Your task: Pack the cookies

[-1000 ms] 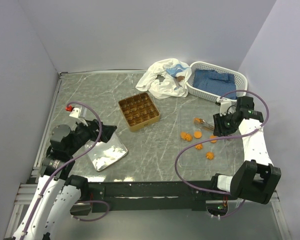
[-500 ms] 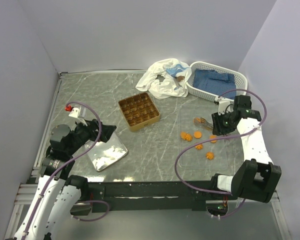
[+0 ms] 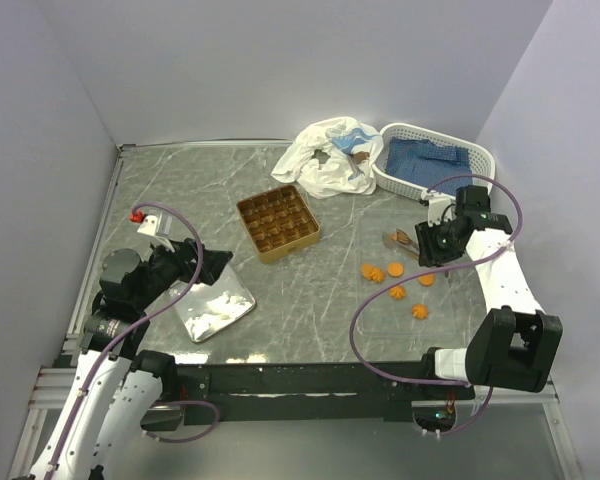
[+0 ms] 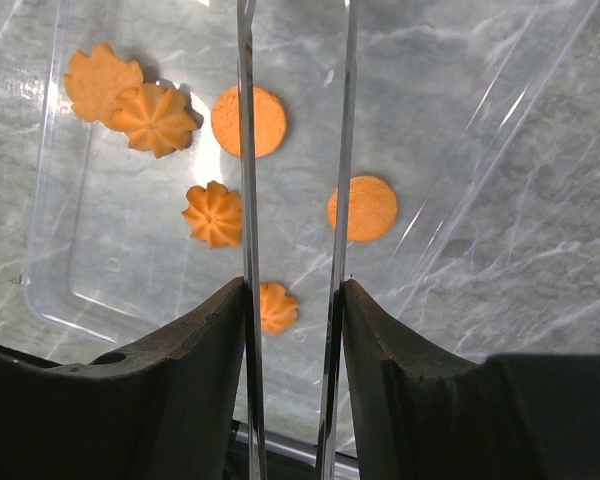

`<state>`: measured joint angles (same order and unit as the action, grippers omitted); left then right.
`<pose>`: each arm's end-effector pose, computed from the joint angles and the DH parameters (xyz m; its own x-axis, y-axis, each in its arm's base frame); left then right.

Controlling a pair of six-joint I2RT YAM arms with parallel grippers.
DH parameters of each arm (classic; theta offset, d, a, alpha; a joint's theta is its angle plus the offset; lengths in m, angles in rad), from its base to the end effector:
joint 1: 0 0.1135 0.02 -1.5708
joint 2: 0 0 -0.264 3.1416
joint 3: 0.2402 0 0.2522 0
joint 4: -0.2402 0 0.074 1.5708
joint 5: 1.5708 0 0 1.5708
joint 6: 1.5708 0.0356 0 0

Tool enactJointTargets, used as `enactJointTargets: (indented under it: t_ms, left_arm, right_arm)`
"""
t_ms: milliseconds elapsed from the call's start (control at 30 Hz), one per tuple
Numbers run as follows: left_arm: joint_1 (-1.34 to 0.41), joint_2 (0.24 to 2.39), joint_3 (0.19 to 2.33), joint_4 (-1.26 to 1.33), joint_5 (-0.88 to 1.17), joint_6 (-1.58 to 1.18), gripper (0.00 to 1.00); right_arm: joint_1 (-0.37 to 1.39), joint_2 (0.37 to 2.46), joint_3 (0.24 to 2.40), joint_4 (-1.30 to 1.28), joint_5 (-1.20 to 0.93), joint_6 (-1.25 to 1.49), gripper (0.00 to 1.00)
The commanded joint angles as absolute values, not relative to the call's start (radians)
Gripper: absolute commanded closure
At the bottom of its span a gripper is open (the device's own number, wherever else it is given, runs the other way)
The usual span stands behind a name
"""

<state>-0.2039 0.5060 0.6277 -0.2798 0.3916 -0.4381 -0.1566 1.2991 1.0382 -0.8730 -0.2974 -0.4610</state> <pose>0.1251 -0.0397 0.3139 -0.3756 -0.3227 -0.8688 0.4383 0.7641 -0.4733 0.2456 -0.0282 0.2647 -0.8134 -0.3021 -0.4971 -0.3743 0.9260 0.0496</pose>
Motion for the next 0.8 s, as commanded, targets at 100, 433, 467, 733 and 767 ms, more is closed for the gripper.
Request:
enactJointTargets:
  t_ms: [100,433,467,733,767]
  left_arm:
    - [-0.192,0.503,0.627,-0.242,0.417,-0.425,0.04]
    - [-0.186,0.502,0.627,-0.239,0.426,-0.425,0.04]
    - [-0.184,0.500,0.627,-0.239,0.426,-0.425,0.04]
    - [-0.184,0.497,0.626,-0.241,0.426,-0.425,0.04]
    - [-0.184,0.499,0.626,-0.241,0.426,-0.425,0.04]
  right_arm:
    - [-0.098,1.307,1.091,-0.822,-0.244,-0.436,0.51]
    - [-0.084,1.302,1.080,-0.827,-0.215,-0.434,0.51]
    - [-0.083,1.298,1.075,-0.828,-0.215,-0.434,0.52]
    - [-0.083,1.287,1.057,-0.827,-0.215,-0.437,0.53]
    - [-0.083,1.282,1.055,-0.825,-0.215,-0.439,0.54]
